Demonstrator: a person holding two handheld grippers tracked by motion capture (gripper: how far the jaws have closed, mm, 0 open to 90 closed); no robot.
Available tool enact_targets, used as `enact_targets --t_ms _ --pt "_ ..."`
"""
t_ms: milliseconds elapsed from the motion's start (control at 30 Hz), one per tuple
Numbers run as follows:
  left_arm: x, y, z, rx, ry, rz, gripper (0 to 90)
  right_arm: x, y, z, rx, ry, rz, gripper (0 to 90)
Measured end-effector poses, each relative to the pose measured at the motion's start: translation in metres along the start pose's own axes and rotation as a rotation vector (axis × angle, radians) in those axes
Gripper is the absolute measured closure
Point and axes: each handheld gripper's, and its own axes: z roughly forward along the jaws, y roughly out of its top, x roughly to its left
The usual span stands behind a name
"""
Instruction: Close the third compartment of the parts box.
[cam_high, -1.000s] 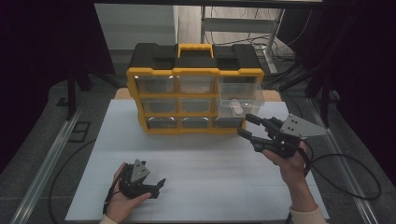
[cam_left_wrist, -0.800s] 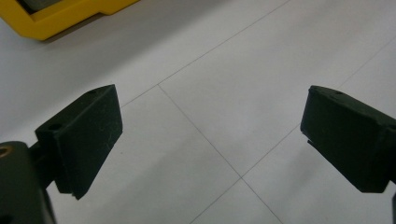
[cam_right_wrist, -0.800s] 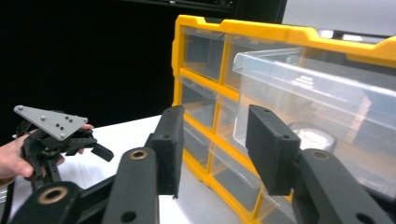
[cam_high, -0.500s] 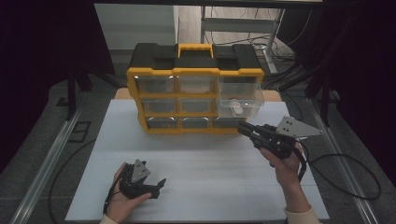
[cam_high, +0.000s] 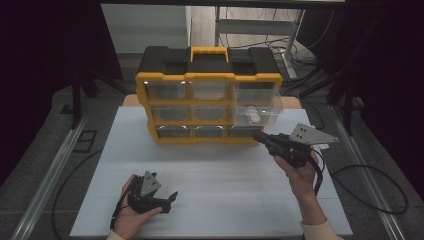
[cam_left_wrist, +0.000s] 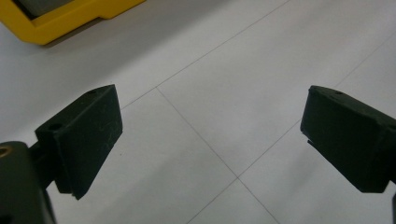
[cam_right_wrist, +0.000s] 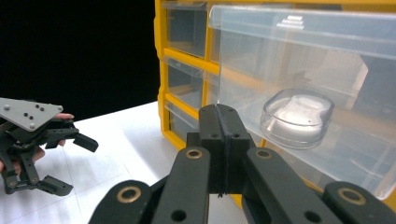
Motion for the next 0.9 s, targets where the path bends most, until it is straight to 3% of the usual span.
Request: enact_targets --t_ms 367,900 --pt "0.0 -0.001 0.0 0.002 -0.002 -0.001 6.1 -0.002 0.001 0.002 -0.016 -0.002 -0.001 89.7" --pt "0.0 0.0 0.001 0.003 -0.001 -0.001 6.2 -0.007 0.001 0.012 -0.005 -0.047 -0.03 89.1"
